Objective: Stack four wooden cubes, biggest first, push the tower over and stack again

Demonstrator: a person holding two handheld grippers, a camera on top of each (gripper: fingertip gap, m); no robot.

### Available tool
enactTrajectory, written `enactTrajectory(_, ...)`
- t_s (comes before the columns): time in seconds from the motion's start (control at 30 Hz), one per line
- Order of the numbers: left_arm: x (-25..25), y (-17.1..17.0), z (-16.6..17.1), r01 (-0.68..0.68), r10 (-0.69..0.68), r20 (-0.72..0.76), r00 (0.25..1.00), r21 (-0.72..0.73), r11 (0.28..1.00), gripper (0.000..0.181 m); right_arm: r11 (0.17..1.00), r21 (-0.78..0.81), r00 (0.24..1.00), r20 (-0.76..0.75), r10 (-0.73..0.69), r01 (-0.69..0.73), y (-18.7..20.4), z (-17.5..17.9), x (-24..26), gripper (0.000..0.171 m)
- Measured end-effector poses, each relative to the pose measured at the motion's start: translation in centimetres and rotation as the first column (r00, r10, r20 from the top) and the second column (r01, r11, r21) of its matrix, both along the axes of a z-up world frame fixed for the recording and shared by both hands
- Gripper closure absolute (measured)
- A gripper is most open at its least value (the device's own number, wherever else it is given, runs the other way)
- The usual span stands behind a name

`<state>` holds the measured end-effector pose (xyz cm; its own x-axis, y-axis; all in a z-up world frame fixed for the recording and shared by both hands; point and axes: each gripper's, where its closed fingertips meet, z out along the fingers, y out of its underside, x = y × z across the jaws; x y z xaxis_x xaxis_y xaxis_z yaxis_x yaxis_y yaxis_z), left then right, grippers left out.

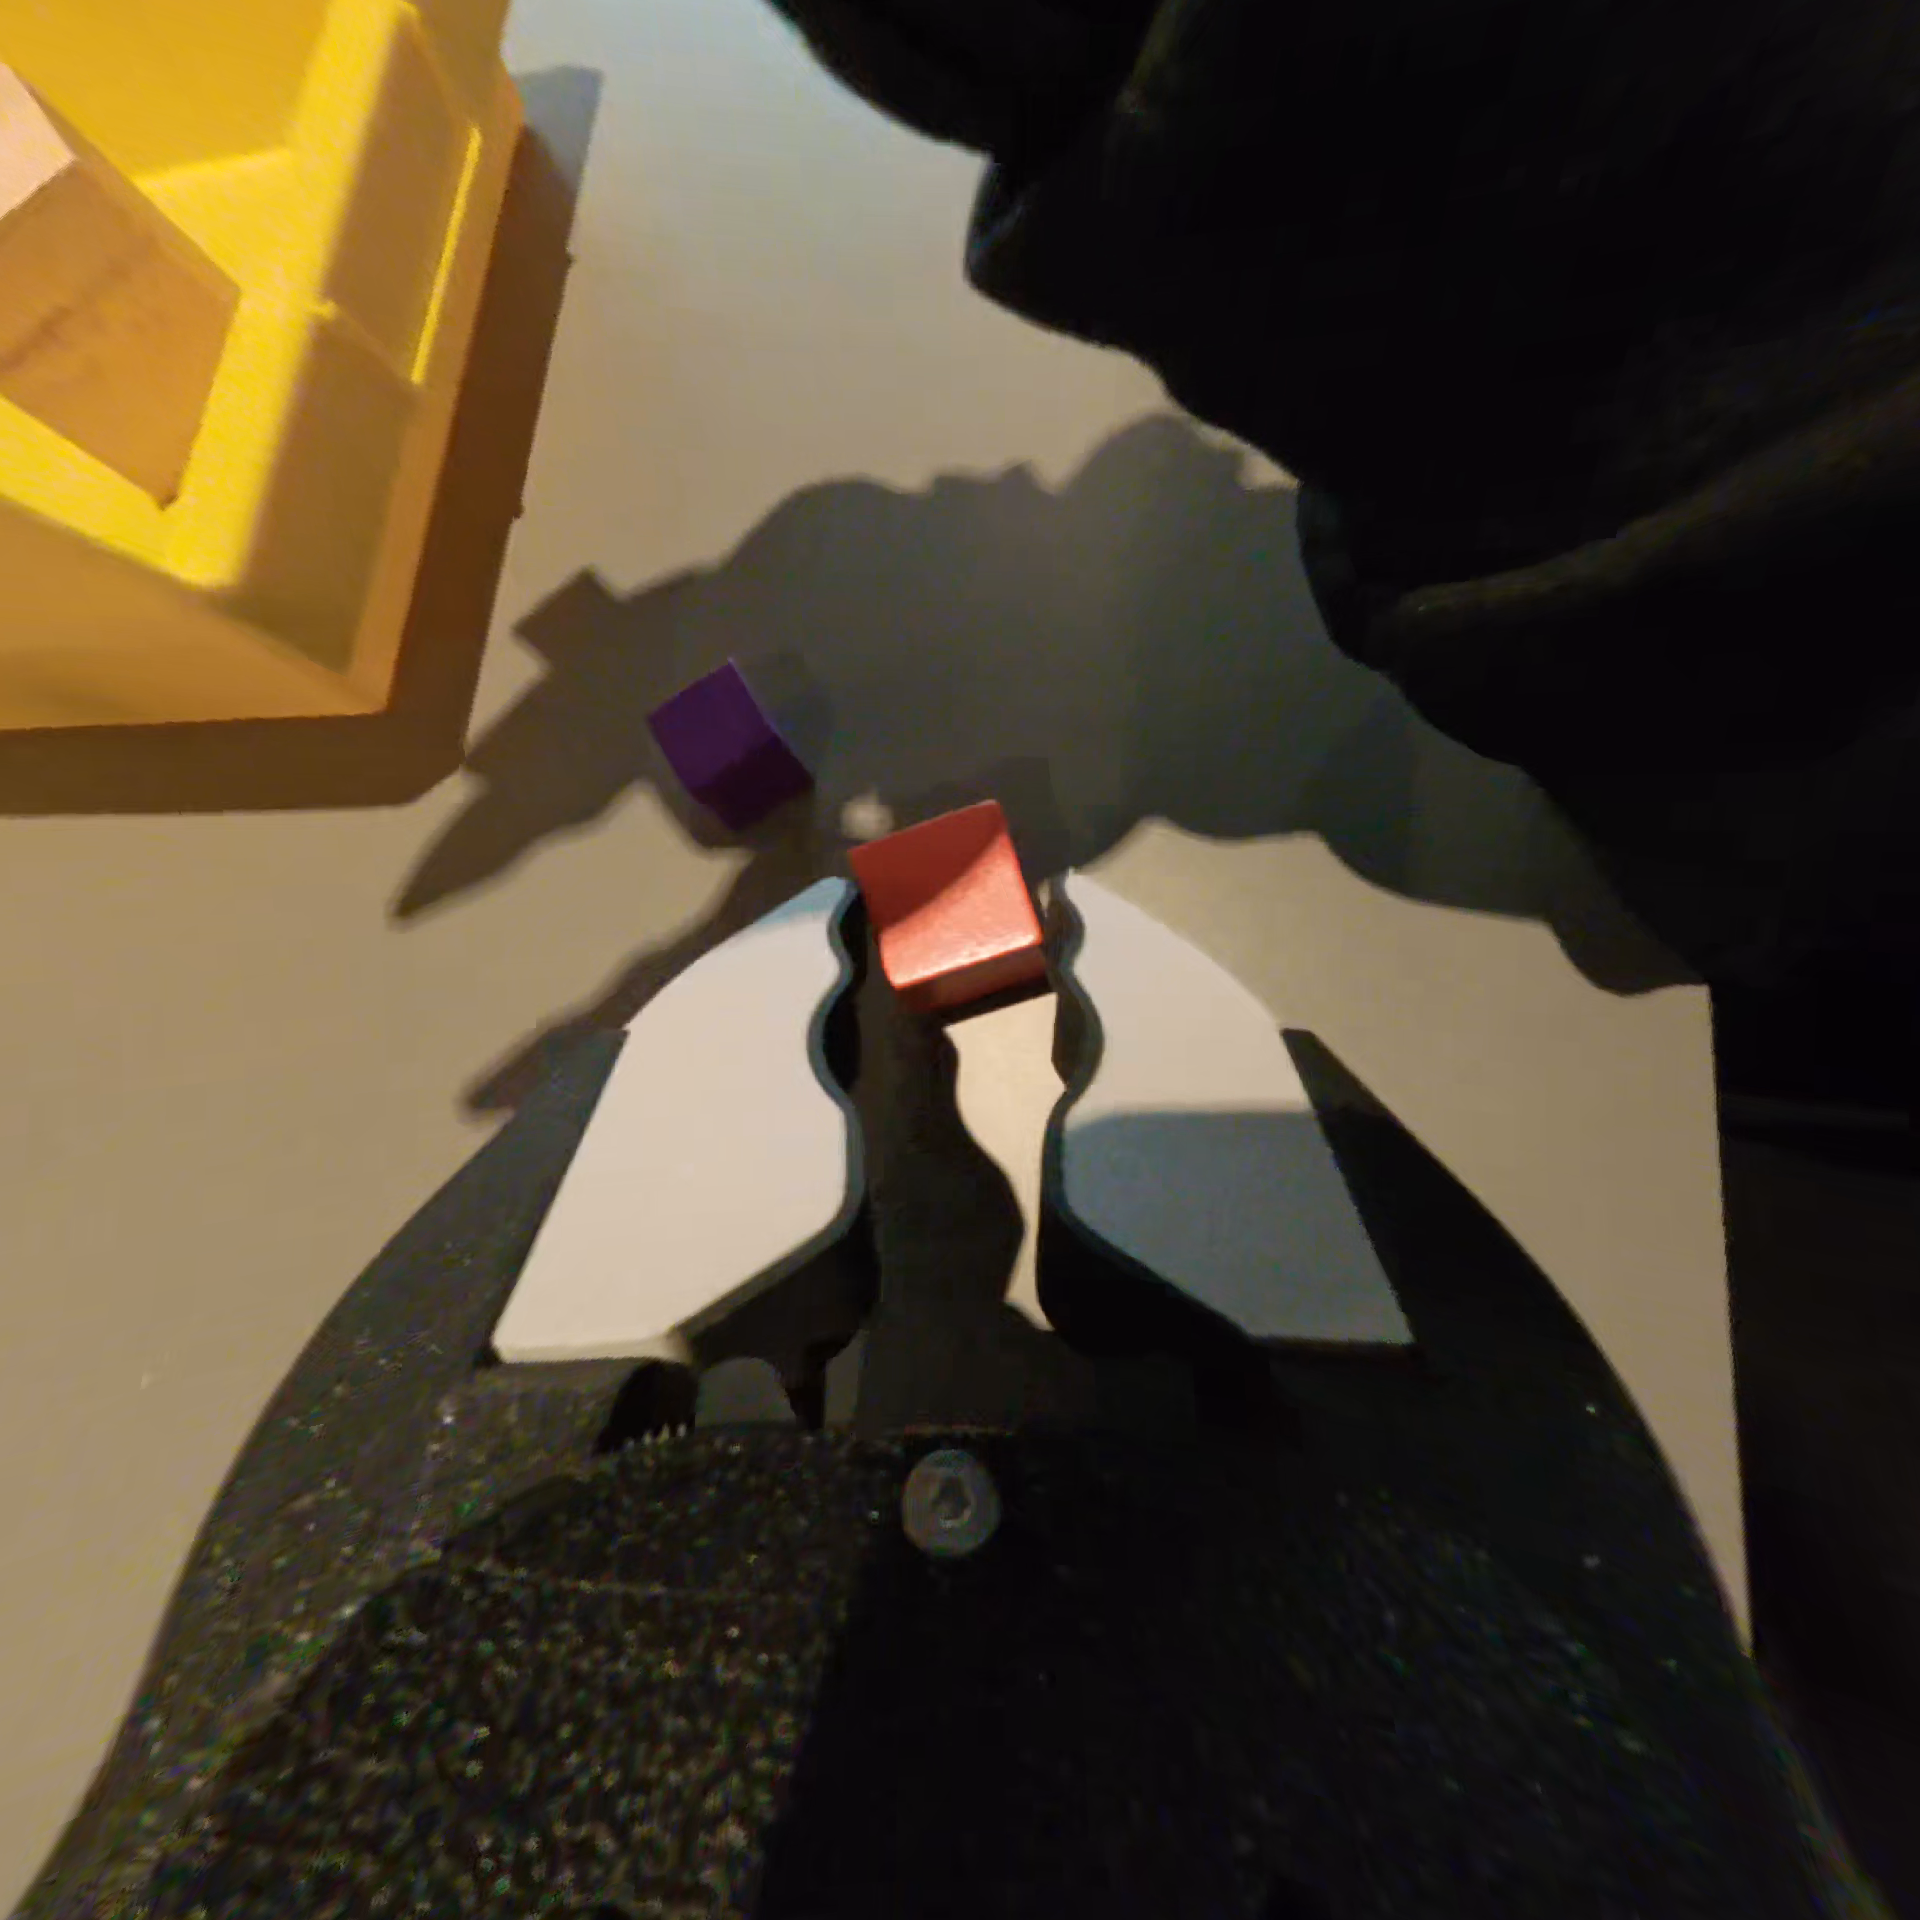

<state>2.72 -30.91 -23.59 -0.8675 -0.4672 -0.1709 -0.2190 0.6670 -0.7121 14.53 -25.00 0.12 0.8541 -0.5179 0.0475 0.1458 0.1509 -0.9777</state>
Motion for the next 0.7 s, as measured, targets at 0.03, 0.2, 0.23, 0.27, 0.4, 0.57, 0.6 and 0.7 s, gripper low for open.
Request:
enactTrajectory(0.03, -0.3, -0.1, 0.0, 0.028, -0.028, -0.007, 1.000, -0.010, 1.000, 0.149, 1.000, -0.004, 1.000, 0.000, -0.004, 0.004, 0.0, -0.1, 0.1, 0.133)
enactTrajectory(0.2, -3.1, 1.3, 2.3, 0.202, -0.210, -0.017, 0.978, -0.206, 0.957, 0.149, 1.000, -0.006, 1.000, 0.002, 0.031, -0.031, 0.7, -0.5, -0.4, 0.134)
enactTrajectory(0.23, -3.4, 2.5, 2.9, 0.212, -0.218, -0.001, 0.976, -0.228, 0.950, 0.149, 0.999, -0.009, 0.999, 0.002, 0.053, -0.053, 1.2, -0.7, -0.8, 0.134)
enactTrajectory(0.27, -3.5, 4.1, 3.7, 0.220, -0.221, 0.023, 0.975, -0.243, 0.945, 0.149, 0.997, -0.018, 0.997, 0.004, 0.080, -0.080, 1.8, -0.9, -1.2, 0.134)
enactTrajectory(0.4, -4.1, 12.6, 9.9, 0.273, -0.213, 0.202, 0.956, -0.339, 0.900, 0.150, 0.969, -0.110, 0.974, 0.017, 0.225, -0.222, 5.5, -2.4, -3.7, 0.134)
enactTrajectory(0.57, -4.4, 26.0, 17.2, 0.304, -0.172, 0.390, 0.904, -0.307, 0.902, 0.150, 0.878, -0.211, 0.899, -0.003, 0.438, -0.429, 11.4, -4.8, -8.2, 0.136)
enactTrajectory(0.6, -4.2, 28.3, 17.2, 0.305, -0.184, 0.372, 0.910, -0.297, 0.905, 0.150, 0.857, -0.222, 0.880, -0.009, 0.476, -0.466, 12.7, -5.2, -9.0, 0.136)
enactTrajectory(0.7, -3.0, 32.6, 15.7, 0.306, -0.217, 0.279, 0.935, -0.331, 0.893, 0.150, 0.783, -0.264, 0.817, -0.039, 0.575, -0.563, 16.4, -6.9, -11.2, 0.137)
